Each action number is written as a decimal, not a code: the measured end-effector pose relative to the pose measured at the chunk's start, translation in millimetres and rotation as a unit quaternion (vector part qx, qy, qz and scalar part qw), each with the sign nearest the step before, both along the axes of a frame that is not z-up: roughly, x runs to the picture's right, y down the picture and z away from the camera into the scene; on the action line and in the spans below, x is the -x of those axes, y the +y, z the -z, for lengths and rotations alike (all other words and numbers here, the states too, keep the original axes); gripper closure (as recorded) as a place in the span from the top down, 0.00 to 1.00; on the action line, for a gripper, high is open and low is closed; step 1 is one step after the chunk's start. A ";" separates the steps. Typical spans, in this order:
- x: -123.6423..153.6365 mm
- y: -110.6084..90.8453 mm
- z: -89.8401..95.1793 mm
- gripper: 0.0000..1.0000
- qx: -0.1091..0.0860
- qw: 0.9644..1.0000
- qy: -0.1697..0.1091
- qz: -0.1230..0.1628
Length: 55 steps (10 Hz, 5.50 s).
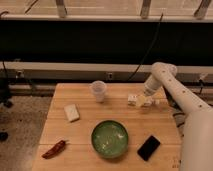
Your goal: Place the bottle in the ceramic bowl
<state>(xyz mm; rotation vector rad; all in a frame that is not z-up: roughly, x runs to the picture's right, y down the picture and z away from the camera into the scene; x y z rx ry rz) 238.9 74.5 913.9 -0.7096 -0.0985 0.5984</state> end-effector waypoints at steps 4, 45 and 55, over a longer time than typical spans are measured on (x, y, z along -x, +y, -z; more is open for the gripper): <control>0.8 2.6 -6.4 0.71 -0.005 1.000 -0.002 0.015; 107.9 16.9 132.2 0.00 -0.001 0.995 -0.048 0.088; 137.6 42.2 148.6 0.00 -0.002 0.993 -0.053 0.105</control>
